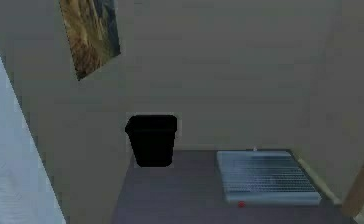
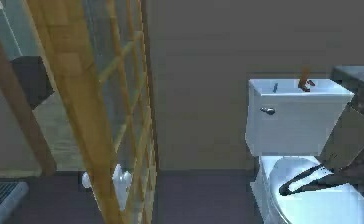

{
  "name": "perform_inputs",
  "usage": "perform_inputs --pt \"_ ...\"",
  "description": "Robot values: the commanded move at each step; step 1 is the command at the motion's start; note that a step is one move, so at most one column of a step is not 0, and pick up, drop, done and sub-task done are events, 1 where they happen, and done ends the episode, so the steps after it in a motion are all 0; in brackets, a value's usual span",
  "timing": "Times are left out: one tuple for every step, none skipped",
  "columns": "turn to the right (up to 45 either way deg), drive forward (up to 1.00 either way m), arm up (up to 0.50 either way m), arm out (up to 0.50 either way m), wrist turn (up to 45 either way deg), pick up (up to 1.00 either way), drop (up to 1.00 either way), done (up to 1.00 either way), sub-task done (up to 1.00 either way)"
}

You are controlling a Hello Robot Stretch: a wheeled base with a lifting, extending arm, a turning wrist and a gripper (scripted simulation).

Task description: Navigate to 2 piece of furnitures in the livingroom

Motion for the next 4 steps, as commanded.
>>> perform_inputs --pt "0.0 0.45 0.0 0.0 0.0 0.0 0.0 0.0 0.0" --pt "42.0 0.0 0.0 0.0 0.0 0.0 0.0 0.0 0.0" --pt "0.0 0.4 0.0 0.0 0.0 0.0 0.0 0.0 0.0" --pt "45.0 0.0 0.0 0.0 0.0 0.0 0.0 0.0 0.0"
